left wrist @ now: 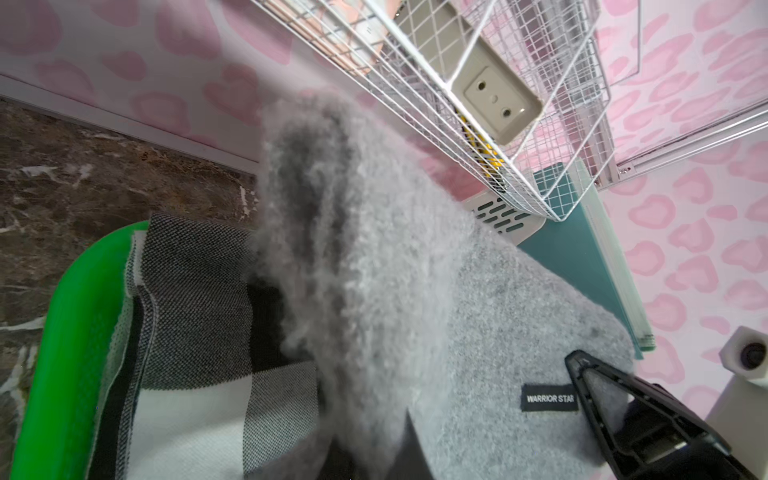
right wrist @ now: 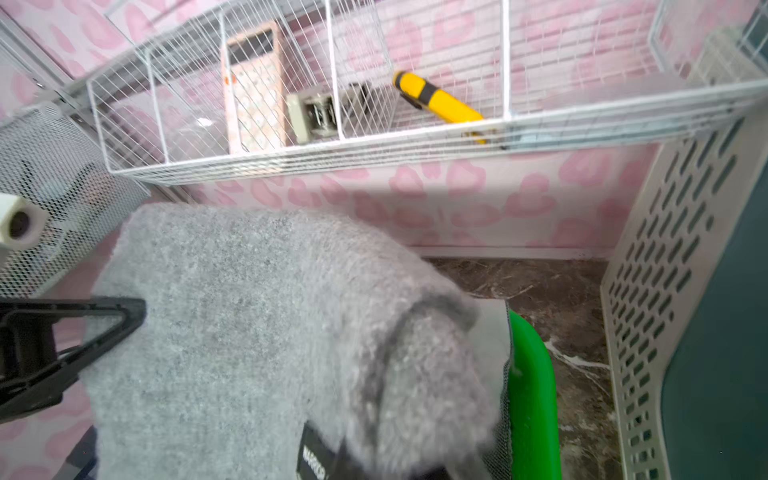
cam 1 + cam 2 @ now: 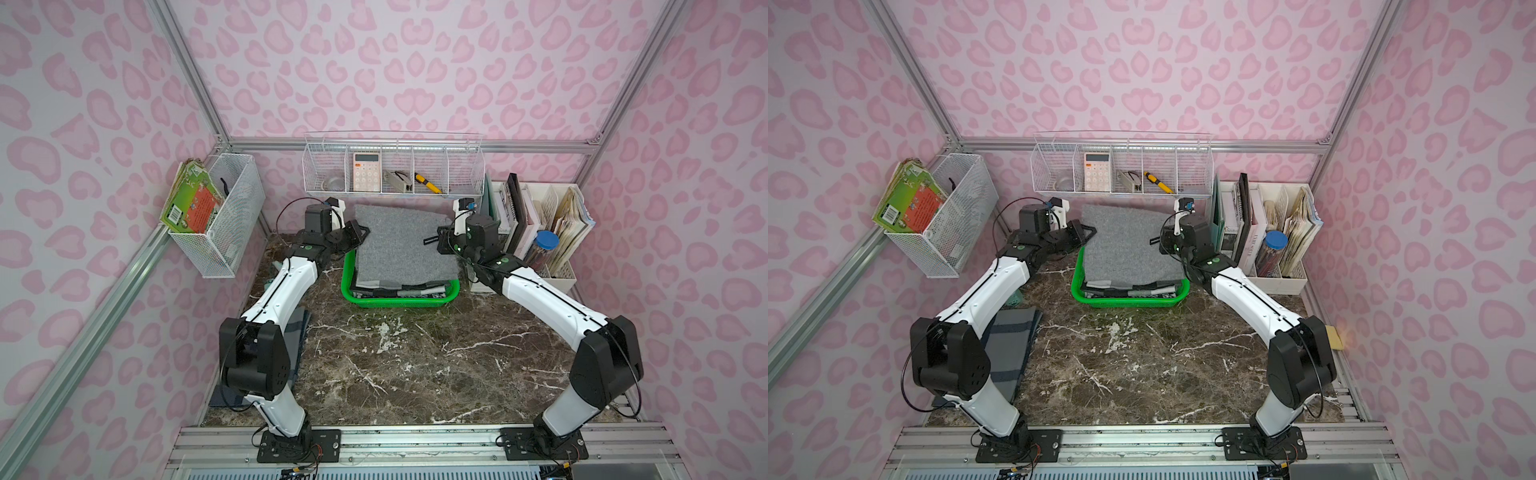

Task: Put the folded scarf in the basket
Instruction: Place the scarf in the basket.

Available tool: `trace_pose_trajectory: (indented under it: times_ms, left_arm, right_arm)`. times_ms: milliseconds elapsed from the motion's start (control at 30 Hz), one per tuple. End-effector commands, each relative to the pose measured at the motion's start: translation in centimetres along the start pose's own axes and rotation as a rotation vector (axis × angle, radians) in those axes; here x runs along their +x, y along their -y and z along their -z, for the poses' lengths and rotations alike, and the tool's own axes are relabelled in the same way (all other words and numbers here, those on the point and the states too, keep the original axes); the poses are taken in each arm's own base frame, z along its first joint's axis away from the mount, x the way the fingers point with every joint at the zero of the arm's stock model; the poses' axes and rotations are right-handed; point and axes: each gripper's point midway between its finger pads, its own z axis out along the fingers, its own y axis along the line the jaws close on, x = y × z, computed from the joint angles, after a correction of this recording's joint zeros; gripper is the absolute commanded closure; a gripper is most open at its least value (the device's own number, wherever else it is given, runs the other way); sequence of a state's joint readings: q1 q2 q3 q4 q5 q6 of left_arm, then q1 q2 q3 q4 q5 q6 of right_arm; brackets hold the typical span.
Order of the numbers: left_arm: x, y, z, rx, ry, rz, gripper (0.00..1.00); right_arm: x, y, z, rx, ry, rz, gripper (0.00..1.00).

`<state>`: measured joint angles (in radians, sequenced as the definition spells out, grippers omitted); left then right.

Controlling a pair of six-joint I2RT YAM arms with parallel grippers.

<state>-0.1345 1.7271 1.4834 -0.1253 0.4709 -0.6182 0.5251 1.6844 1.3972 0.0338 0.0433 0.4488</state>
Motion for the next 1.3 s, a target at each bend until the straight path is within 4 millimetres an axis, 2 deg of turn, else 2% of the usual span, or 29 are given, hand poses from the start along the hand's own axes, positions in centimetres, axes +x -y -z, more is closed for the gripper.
trace_pose_trajectory:
  times_ms: [0, 33, 100, 233, 300, 400, 467, 533, 667, 800, 933, 1000, 1133, 1200, 1267]
  left_arm:
    - [0.2, -1.1, -0.9, -0.004, -0.013, -0.011, 1.00]
    - [0.6, -1.7, -1.3, -0.016, -0.026, -0.008, 1.00]
    - [1.7, -3.2, -2.0, -0.046, -0.061, 0.011, 1.00]
    - [3.1, -5.5, -2.8, -0.089, -0.109, 0.057, 1.00]
    - [3.3, -6.4, -2.8, -0.115, -0.117, 0.073, 1.00]
    - [3.8, -7.4, -3.2, -0.145, -0.137, 0.089, 1.00]
    - [4.3, -7.9, -3.4, -0.160, -0.158, 0.099, 1.00]
    - [4.6, -8.2, -3.6, -0.170, -0.170, 0.106, 0.96]
    - [4.5, -8.2, -3.7, -0.169, -0.169, 0.113, 0.85]
    - [4.2, -7.7, -3.2, -0.165, -0.161, 0.113, 0.61]
    - [3.5, -6.3, -2.3, -0.141, -0.147, 0.114, 0.42]
    - [3.2, -5.4, -1.6, -0.123, -0.142, 0.118, 0.39]
    - [3.1, -3.2, 0.7, -0.099, -0.134, 0.113, 0.36]
    - [3.6, -2.1, 1.9, -0.100, -0.136, 0.109, 0.36]
    - [5.3, -1.8, 3.2, -0.125, -0.161, 0.115, 0.36]
  right_arm:
    - [1.2, 0.5, -0.9, 0.006, -0.015, -0.017, 1.00]
    - [1.8, 0.7, -1.2, 0.010, -0.026, -0.025, 1.00]
    - [4.8, 1.5, -1.8, 0.023, -0.087, -0.047, 1.00]
    - [7.8, 1.7, -1.9, 0.024, -0.144, -0.082, 1.00]
    - [8.8, 1.7, -1.8, 0.034, -0.156, -0.081, 0.99]
    - [9.6, 2.0, -1.9, 0.055, -0.175, -0.081, 0.92]
    - [9.7, 2.4, -2.2, 0.076, -0.180, -0.078, 0.88]
    - [9.6, 2.7, -2.5, 0.091, -0.176, -0.069, 0.83]
    - [8.7, 3.4, -3.4, 0.113, -0.171, -0.038, 0.75]
    - [9.3, 3.8, -3.6, 0.126, -0.221, -0.026, 0.57]
    - [8.4, 3.1, -3.0, 0.109, -0.204, -0.024, 0.37]
    - [7.7, 2.8, -2.2, 0.110, -0.187, -0.018, 0.30]
    - [6.7, 1.6, 0.1, 0.108, -0.156, 0.008, 0.25]
    - [6.5, 1.0, 1.4, 0.101, -0.157, 0.017, 0.25]
    - [6.8, 0.4, 2.9, 0.090, -0.169, 0.014, 0.25]
